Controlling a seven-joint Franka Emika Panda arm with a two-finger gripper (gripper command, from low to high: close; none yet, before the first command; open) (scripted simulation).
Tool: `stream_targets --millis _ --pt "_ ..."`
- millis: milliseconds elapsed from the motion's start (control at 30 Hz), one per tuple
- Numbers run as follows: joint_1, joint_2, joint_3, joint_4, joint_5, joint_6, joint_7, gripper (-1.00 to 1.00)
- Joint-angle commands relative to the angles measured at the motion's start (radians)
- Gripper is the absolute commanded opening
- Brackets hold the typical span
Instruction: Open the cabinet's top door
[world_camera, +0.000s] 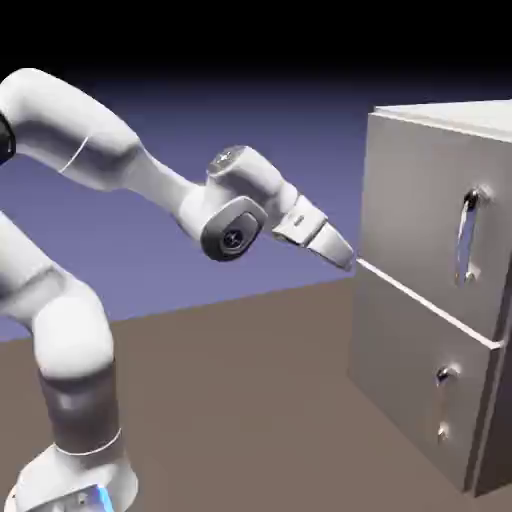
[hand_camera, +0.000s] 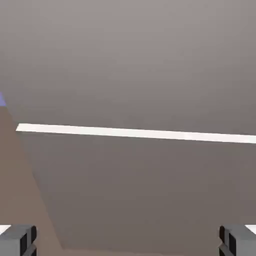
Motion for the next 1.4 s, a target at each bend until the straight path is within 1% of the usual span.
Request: stream_targets --millis 0,1367 --pt "0.016 -0.010 -0.020 0.009 -0.044 0.000 -0.020 1.00" --pt "0.655 -0.405 -0.830 0.375 -1.827 -0.006 -0.844 1.00"
